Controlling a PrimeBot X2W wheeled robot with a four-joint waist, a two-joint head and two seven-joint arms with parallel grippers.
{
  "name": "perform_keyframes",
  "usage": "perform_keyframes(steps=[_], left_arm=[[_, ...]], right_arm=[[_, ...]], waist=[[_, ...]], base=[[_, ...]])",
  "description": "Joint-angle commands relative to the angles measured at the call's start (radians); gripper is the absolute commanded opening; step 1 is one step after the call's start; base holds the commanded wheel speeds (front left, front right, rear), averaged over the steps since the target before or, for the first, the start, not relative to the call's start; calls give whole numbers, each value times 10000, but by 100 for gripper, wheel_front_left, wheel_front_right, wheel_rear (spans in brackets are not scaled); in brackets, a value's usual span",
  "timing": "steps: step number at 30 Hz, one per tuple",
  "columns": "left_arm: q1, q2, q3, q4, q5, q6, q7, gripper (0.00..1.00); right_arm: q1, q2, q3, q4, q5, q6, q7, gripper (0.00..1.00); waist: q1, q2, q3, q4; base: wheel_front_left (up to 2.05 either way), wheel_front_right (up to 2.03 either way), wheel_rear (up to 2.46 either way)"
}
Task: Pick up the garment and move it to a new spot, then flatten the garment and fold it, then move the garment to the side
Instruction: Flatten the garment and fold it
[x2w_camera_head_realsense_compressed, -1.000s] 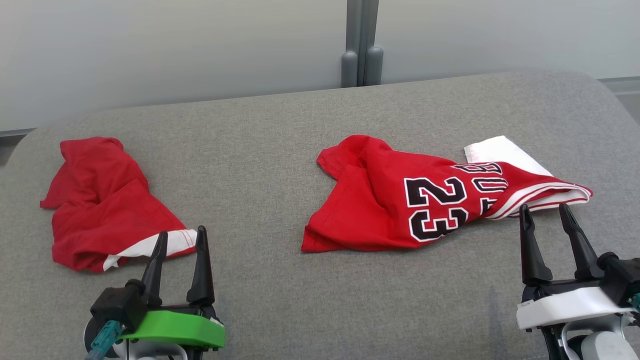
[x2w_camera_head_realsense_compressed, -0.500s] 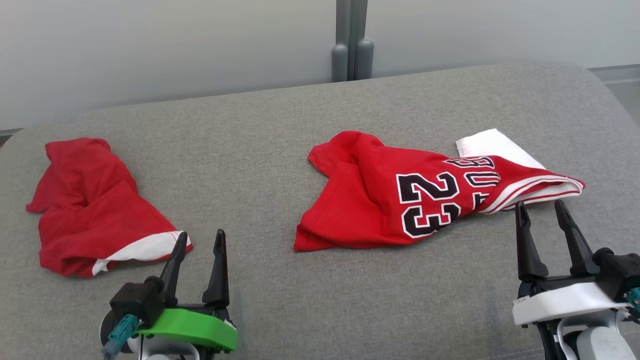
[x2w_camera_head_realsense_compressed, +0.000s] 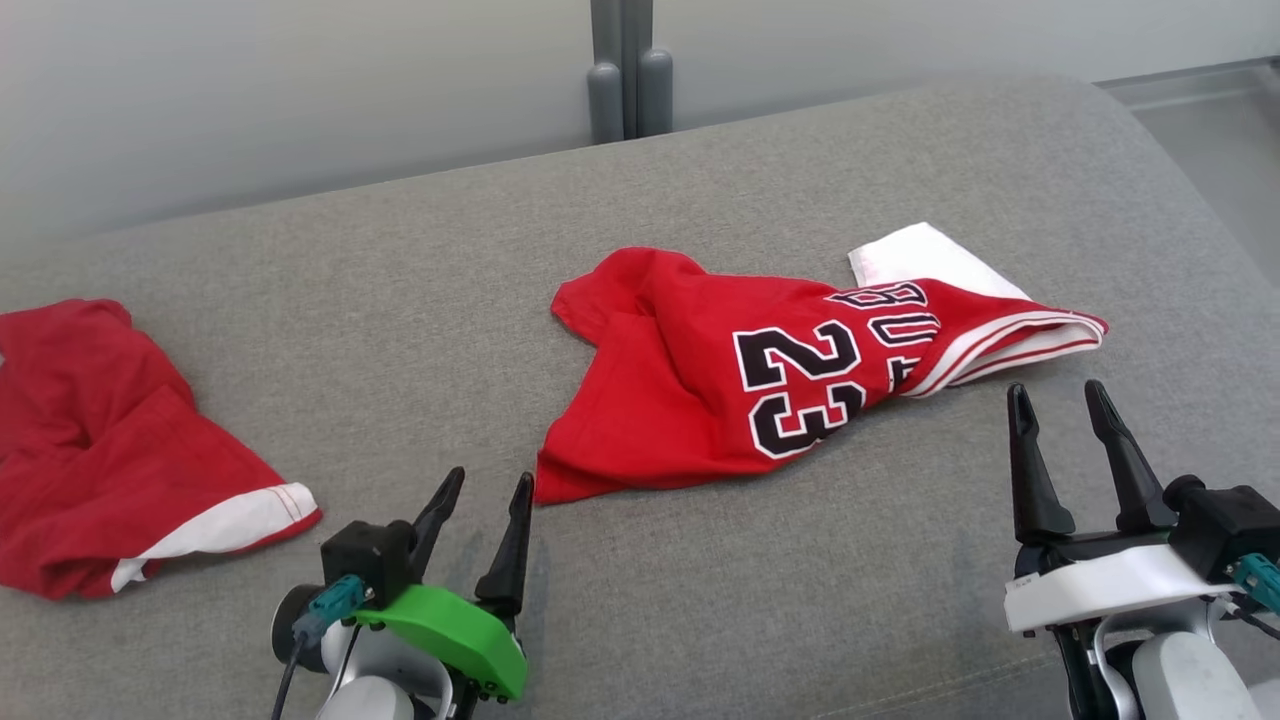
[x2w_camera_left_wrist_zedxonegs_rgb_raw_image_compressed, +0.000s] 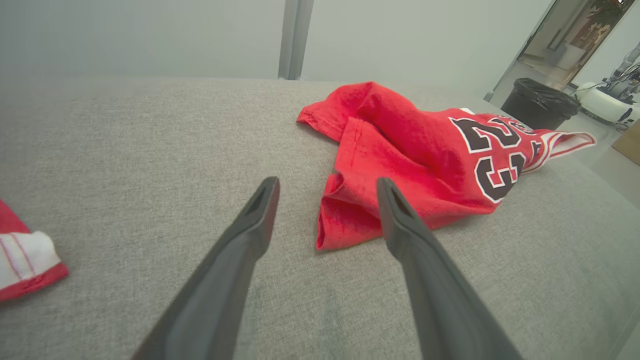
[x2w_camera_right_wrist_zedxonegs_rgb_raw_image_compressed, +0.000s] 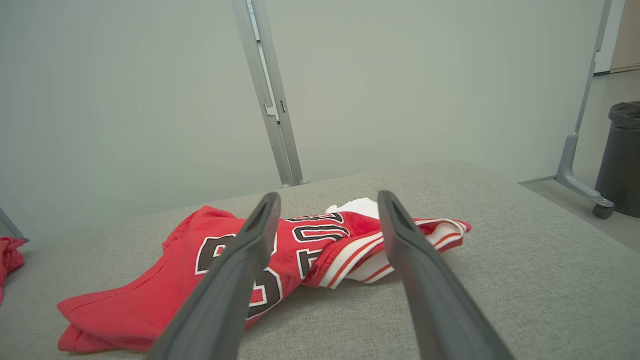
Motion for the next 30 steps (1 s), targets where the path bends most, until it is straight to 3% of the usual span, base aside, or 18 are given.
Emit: perform_keyframes(steps=[1, 13, 28, 30], left_arm=[[-187, 64, -63, 121, -50, -40, 32, 100], [-885, 329, -547, 1613, -454, -96, 605, 100], [-1749, 494, -896, 3118, -882, -116, 231, 99], [-1811, 508, -953, 3223, -948, -118, 216, 57]], right_arm=[[-73, 4, 2, 40, 62, -10, -40, 100], [-231, 85, 84, 1, 104, -10, -42, 100], [-341, 214, 33, -34, 119, -10, -42, 100], [-359, 234, 27, -15, 122, -8, -42, 100]], waist=[[0, 0, 186, -301], [0, 0, 488, -1071], [0, 0, 765, -1476], [0, 0, 774, -1473]], base=[[0, 0, 0], [0, 0, 0], [0, 0, 0], [0, 0, 0]])
